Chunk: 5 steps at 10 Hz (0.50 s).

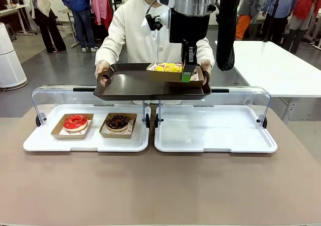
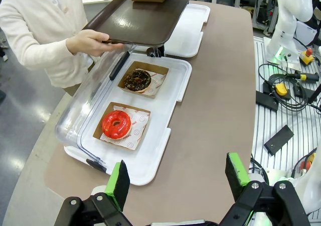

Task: Provide the desired donut to the person.
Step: Place the picked Paper togo box onto the Handle tray extended by the person.

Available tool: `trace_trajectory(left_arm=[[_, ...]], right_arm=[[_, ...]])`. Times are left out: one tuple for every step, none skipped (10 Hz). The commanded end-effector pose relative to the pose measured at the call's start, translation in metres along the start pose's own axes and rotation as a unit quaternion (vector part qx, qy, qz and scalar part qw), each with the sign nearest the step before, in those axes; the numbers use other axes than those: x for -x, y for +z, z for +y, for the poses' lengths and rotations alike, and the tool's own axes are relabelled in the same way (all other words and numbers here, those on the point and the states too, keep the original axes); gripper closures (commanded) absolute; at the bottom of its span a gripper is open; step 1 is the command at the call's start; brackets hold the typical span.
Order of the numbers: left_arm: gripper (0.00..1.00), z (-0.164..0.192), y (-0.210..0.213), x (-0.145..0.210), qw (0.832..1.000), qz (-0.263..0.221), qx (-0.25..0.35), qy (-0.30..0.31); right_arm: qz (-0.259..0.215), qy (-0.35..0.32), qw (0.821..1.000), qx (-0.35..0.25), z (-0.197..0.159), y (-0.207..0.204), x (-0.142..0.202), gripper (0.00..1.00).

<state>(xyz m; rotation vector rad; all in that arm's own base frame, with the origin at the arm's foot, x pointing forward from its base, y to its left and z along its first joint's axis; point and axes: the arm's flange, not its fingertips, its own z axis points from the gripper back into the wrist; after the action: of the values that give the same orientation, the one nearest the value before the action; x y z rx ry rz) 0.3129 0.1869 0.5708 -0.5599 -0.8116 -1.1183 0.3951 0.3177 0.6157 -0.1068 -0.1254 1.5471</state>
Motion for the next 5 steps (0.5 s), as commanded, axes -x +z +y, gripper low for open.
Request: trace_trajectory(left_arm=[[0.00, 0.000, 0.000, 0.000, 1.000, -0.006, -0.002, -0.005], [0.00, 0.000, 0.000, 0.000, 1.000, -0.006, -0.002, -0.005], [0.00, 0.000, 0.000, 0.000, 1.000, -0.006, -0.002, -0.005], [0.00, 0.000, 0.000, 0.000, 1.000, -0.006, -0.002, -0.005], [0.00, 0.000, 0.000, 0.000, 1.000, -0.006, -0.002, -0.005]], right_arm=[[0.000, 0.000, 1.000, 0.001, 0.002, -0.003, 0.001, 1.00], [0.000, 0.000, 1.000, 0.001, 0.002, -0.003, 0.001, 1.00], [0.000, 0.000, 1.000, 0.000, 0.000, 0.000, 0.000, 0.98], [0.014, 0.044, 0.999, 0.014, 0.016, 0.028, -0.022, 0.98], [0.008, 0.049, 0.998, 0.030, 0.010, 0.042, -0.042, 0.98]])
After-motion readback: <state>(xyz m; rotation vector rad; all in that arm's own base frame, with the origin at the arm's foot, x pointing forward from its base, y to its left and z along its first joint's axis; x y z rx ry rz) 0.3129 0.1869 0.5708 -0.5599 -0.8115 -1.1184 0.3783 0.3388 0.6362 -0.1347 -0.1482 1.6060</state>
